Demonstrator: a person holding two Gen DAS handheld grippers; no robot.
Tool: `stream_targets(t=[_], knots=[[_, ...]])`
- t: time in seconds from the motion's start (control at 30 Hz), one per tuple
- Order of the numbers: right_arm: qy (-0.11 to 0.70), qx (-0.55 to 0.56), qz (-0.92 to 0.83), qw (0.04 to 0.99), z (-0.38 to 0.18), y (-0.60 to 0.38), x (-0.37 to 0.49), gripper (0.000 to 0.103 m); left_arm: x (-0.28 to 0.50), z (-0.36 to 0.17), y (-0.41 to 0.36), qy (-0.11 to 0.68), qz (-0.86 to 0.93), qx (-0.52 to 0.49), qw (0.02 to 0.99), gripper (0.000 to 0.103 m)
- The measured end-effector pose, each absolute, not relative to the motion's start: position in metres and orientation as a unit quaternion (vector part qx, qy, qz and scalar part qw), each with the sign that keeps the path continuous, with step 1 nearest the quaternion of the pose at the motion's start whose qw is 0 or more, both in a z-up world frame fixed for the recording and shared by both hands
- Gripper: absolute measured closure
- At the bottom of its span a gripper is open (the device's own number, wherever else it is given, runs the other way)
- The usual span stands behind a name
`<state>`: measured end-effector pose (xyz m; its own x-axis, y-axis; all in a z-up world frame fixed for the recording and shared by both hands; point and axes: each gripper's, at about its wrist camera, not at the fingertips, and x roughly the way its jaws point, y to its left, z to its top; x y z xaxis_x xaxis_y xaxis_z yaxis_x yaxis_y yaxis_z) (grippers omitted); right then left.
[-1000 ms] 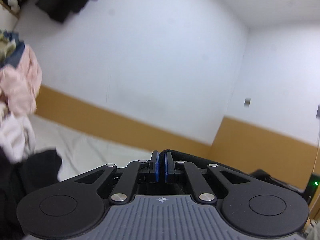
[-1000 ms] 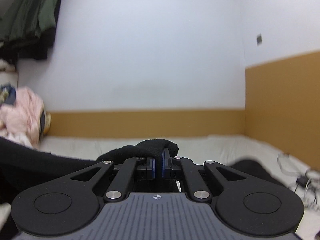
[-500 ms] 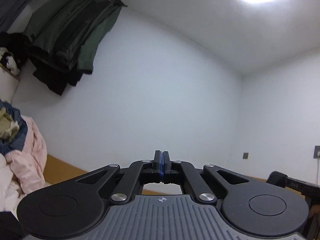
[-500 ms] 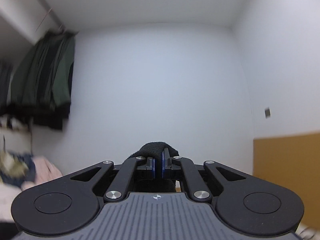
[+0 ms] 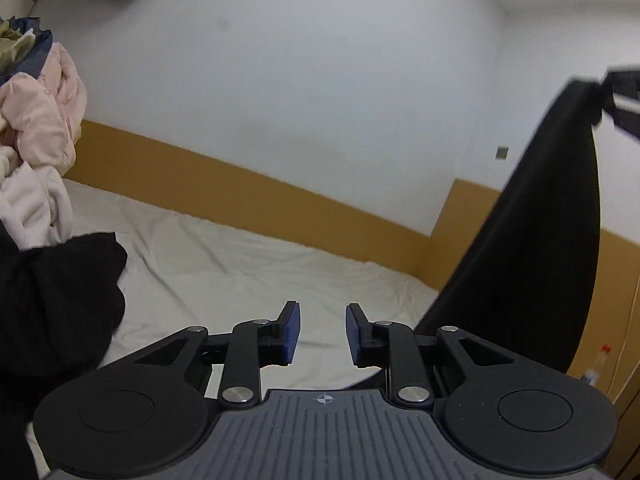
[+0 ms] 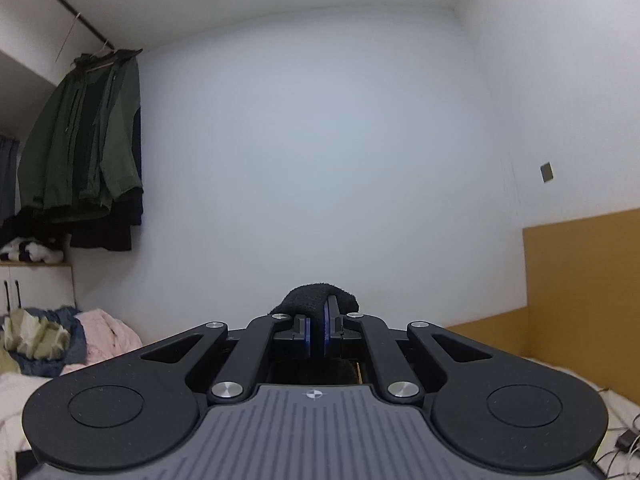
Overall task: Fold clothes
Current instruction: 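Raise the black garment high with both tools to shake it out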
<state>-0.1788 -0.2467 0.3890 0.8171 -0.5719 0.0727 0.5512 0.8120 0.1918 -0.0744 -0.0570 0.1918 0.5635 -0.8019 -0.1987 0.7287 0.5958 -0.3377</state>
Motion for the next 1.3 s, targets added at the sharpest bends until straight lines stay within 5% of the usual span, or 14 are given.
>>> stream_targets(t=[0.1, 0.23, 0.73, 0.8, 0.9, 0.93, 1.3], knots=[[-0.050, 0.080, -0.300, 0.949, 0.389, -0.249, -0.166, 0.096, -0.102, 0.155, -0.083, 0.150, -0.461, -0.074, 0.871, 0.074], [-0.040, 0.073, -0.301, 0.950, 0.387, -0.248, -0.157, 0.096, -0.133, 0.123, -0.111, 0.128, -0.495, -0.046, 0.858, 0.046], [-0.006, 0.063, -0.288, 0.956, 0.380, -0.241, -0.133, 0.096, -0.221, 0.067, -0.231, 0.064, -0.498, 0.060, 0.863, 0.031], [-0.006, 0.060, -0.286, 0.956, 0.383, -0.242, -0.135, 0.096, -0.221, 0.064, -0.244, 0.047, -0.468, 0.073, 0.879, 0.042], [-0.008, 0.064, -0.284, 0.957, 0.385, -0.246, -0.140, 0.096, -0.203, 0.074, -0.257, 0.035, -0.429, 0.062, 0.900, 0.092], [-0.008, 0.064, -0.286, 0.956, 0.386, -0.248, -0.141, 0.096, -0.193, 0.081, -0.255, 0.037, -0.434, 0.042, 0.899, 0.097], [-0.066, 0.088, -0.309, 0.945, 0.408, -0.257, -0.191, 0.096, -0.099, 0.209, -0.140, -0.009, -0.403, -0.170, 0.899, 0.098]])
